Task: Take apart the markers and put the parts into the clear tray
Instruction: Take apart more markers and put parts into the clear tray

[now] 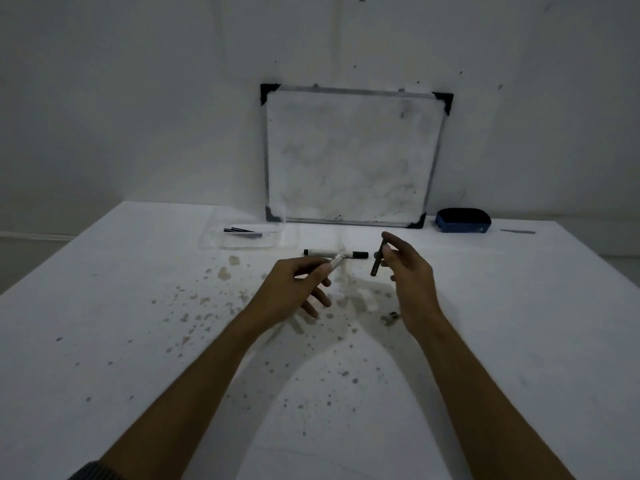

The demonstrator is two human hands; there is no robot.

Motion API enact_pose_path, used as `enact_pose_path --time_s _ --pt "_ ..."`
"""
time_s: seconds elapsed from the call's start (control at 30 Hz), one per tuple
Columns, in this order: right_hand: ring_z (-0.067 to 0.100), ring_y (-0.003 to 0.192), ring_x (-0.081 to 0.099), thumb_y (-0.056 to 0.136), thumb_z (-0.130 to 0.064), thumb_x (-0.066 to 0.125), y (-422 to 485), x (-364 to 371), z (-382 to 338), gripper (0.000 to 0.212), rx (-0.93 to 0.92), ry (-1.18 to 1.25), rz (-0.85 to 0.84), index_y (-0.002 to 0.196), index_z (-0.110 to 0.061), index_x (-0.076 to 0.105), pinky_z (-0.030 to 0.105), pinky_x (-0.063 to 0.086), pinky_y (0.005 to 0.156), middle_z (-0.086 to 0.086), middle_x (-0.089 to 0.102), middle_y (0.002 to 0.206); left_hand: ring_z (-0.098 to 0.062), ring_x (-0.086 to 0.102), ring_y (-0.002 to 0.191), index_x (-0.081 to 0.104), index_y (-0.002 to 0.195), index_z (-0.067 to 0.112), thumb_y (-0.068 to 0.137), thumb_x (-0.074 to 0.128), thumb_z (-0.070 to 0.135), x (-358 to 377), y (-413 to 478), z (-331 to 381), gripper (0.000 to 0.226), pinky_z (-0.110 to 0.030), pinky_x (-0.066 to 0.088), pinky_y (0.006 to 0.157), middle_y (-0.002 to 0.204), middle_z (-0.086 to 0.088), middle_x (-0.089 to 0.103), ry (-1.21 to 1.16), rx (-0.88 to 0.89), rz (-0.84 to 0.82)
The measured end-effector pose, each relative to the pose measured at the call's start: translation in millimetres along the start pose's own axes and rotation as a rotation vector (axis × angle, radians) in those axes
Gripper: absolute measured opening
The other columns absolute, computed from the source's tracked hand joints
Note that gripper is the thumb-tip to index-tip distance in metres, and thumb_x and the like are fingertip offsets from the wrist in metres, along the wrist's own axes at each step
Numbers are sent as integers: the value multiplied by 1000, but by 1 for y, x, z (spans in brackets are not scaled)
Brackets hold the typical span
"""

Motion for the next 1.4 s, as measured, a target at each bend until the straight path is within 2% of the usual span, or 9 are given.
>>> enact_pose_path --time_s 0.23,0.4,0.53,0.67,0.83,0.93,1.1,1.27,1.4 --pt "13 105 70 92 -34 72 3 -19 24 28 142 96 50 119 -26 73 30 49 85 -13 80 92 -36 77 74 73 103 -3 105 57 28 39 -1 -29 35 -45 65 64 87 -14 72 -128 -73 -37" --pt "-18 82 66 94 -30 70 1 -3 28 29 118 65 14 121 -20 72 4 45 70 -4 79 103 -30 74 70 77 112 5 102 63 21 33 2 -31 23 -41 63 60 88 -13 74 -168 -48 -13" --pt "-16 84 65 95 -30 69 2 -8 31 31 118 38 58 123 -17 71 11 47 83 -5 79 104 -26 72 67 73 125 5 101 65 17 33 1 -26 28 -41 63 56 89 -9 75 -153 -13 -12" --pt "-21 81 64 94 -31 70 2 -9 30 30 109 -19 66 122 -19 71 8 46 73 -4 78 105 -25 72 67 75 126 13 99 68 20 33 0 -25 29 -37 62 57 89 -8 77 -127 10 -17" --pt "-3 97 69 92 -34 72 -1 -7 6 21 -109 -226 45 113 -30 74 23 52 81 -16 76 97 -28 71 67 75 126 17 98 68 24 37 -1 -29 29 -36 61 57 91 -11 77 -122 -13 -8" --pt "2 102 67 93 -39 69 -6 3 -3 20 -195 -375 -35 110 -30 77 27 50 86 -15 76 104 -27 72 67 74 127 17 100 66 25 35 -2 -26 29 -35 61 56 93 -13 77 -94 6 6" --pt "-5 102 59 103 -35 52 -14 6 -10 26 -209 -592 -194 121 -31 71 9 41 80 -13 69 117 -21 72 62 75 118 9 103 62 25 35 -5 -20 26 -32 59 51 85 -7 76 -100 17 -3" --pt "10 109 58 92 -20 68 -32 -8 22 41 -18 -871 -542 130 -35 63 22 48 90 -9 60 125 -19 68 57 71 115 1 108 49 26 30 0 -27 34 -27 54 46 90 -5 74 -298 -76 7" --pt "6 100 59 93 -29 70 -32 -4 22 23 -81 -922 -569 115 -34 74 7 40 74 -7 64 118 -19 67 57 72 114 4 108 51 26 28 1 -30 31 -27 54 46 92 -7 73 -322 -81 11"
Point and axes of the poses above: each hand's wrist, its own y-axis towards the middle knuckle, its own x-axis out of the palm, z = x × y, the point moved 10 cm from there along y, towards the middle knuckle
